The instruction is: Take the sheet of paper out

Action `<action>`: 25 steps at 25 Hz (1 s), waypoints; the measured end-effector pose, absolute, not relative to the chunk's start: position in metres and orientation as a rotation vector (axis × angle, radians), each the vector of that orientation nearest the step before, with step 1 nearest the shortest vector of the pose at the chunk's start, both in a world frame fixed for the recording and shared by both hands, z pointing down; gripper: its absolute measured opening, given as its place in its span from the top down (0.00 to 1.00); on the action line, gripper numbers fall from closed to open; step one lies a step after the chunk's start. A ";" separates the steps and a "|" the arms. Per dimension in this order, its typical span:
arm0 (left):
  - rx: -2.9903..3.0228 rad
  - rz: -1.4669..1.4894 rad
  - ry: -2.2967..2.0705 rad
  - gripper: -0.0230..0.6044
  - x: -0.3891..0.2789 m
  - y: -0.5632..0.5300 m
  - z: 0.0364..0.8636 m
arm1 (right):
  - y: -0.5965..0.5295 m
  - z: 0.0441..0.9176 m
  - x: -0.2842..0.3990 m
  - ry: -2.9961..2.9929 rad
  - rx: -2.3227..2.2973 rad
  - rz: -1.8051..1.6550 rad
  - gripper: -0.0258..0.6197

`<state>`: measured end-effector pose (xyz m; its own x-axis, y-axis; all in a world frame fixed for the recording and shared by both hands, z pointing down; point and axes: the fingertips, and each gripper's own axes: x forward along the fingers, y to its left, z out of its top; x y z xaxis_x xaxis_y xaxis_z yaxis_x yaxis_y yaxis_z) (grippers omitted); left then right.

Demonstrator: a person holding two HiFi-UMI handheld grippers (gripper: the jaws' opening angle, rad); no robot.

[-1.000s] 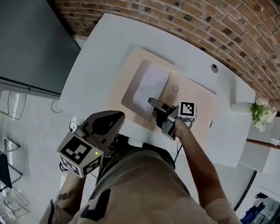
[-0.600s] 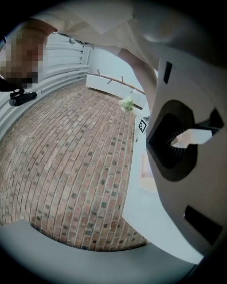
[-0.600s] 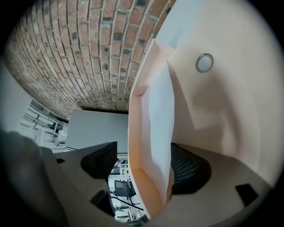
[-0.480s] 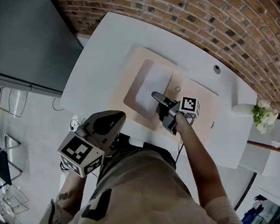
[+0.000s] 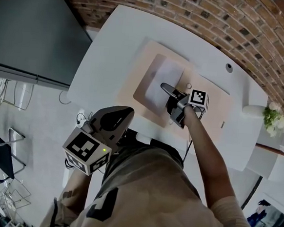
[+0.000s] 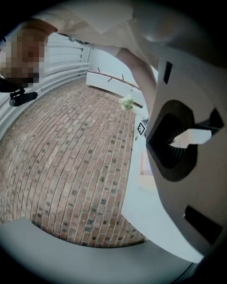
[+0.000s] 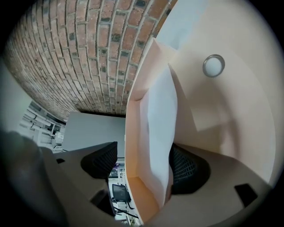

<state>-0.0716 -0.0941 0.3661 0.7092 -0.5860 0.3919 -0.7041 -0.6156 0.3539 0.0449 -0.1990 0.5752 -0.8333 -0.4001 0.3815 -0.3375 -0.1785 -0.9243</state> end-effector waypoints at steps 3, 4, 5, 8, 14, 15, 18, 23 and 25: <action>2.421 0.328 -0.995 0.94 -0.073 -0.094 0.367 | -0.203 0.577 0.043 1.997 -0.910 -2.198 0.40; 2.421 0.329 -0.998 0.94 -0.074 -0.094 0.367 | -0.204 0.578 0.043 2.000 -0.920 -2.193 0.40; 2.423 0.329 -0.999 0.94 -0.074 -0.094 0.367 | -0.205 0.578 0.043 2.001 -0.929 -2.188 0.40; 2.424 0.329 -0.995 0.94 -0.074 -0.094 0.367 | -0.208 0.579 0.041 2.014 -0.947 -2.183 0.40; 2.417 0.329 -0.998 0.94 -0.075 -0.095 0.369 | -0.209 0.578 0.039 2.036 -0.965 -2.175 0.40; 2.416 0.329 -0.998 0.94 -0.075 -0.095 0.369 | -0.208 0.578 0.039 2.038 -0.968 -2.172 0.40; 2.415 0.328 -0.997 0.94 -0.075 -0.095 0.369 | -0.208 0.578 0.039 2.053 -0.961 -2.168 0.40; 2.416 0.330 -0.992 0.94 -0.074 -0.095 0.369 | -0.204 0.583 0.042 2.091 -0.988 -2.168 0.47; 2.417 0.331 -0.989 0.94 -0.074 -0.094 0.369 | -0.203 0.586 0.044 2.099 -1.012 -2.169 0.53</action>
